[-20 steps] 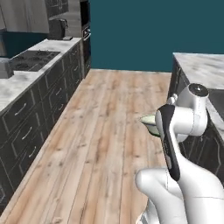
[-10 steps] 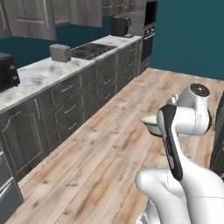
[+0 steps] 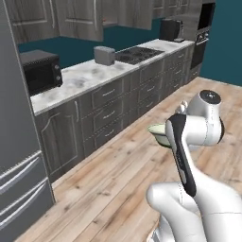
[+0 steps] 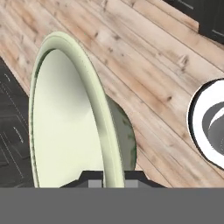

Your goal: Pick the mug and place it in the sink. Pick the bowl and place it in the open cabinet and then close the cabinet.

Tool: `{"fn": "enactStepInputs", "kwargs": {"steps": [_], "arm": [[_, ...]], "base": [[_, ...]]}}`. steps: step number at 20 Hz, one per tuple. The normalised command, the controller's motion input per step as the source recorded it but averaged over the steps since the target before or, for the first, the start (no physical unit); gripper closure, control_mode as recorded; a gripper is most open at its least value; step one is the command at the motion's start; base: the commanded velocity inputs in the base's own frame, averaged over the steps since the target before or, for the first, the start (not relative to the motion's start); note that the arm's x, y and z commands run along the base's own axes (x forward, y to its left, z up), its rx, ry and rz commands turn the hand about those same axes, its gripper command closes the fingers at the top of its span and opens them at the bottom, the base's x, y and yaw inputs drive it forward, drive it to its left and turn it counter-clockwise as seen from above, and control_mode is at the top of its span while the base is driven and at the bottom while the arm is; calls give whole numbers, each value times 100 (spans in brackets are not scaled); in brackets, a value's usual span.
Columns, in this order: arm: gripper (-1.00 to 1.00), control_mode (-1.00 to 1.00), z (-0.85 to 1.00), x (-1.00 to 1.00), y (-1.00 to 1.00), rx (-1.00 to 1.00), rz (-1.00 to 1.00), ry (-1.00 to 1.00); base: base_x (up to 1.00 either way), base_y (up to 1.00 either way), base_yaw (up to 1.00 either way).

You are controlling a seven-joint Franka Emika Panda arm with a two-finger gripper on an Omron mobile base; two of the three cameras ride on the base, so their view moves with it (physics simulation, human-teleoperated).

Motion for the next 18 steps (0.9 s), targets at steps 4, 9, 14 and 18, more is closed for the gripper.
{"fn": "enactStepInputs", "kwargs": {"steps": [4,9,14,18], "arm": [[100,100,0,0,0,0,0,0],[100,100,0,0,0,0,0,0],[100,100,0,0,0,0,0,0],[100,100,0,0,0,0,0,0]], "base": [[98,9,0],[29,-59,0],[60,-69,3],[100,-19,0]]}}
